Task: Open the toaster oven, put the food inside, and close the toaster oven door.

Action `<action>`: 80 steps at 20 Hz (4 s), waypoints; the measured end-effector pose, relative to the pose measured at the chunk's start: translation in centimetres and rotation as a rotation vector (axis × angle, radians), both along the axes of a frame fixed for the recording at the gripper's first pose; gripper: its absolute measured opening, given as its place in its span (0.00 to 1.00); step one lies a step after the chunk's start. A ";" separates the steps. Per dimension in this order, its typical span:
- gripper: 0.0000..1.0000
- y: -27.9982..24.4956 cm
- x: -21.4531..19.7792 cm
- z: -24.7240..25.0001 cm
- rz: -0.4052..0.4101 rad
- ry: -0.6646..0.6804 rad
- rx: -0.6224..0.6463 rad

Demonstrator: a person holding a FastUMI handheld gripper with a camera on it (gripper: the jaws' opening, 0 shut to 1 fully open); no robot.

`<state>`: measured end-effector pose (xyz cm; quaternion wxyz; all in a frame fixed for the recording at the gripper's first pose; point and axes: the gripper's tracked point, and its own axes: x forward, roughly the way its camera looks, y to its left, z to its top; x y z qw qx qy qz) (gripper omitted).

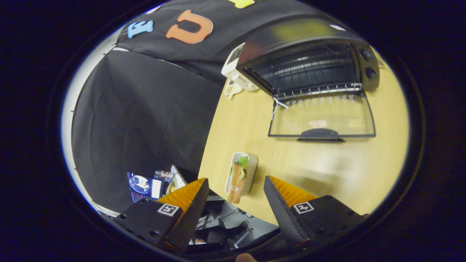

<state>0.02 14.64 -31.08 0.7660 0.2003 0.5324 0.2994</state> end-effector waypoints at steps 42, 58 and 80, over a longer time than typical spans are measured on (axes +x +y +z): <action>0.32 -8.4 14.4 5.2 -0.527 -0.120 0.387; 0.32 -9.0 27.4 0.4 -0.886 -0.221 0.548; 0.89 -6.1 17.7 1.4 -0.543 -0.414 -0.140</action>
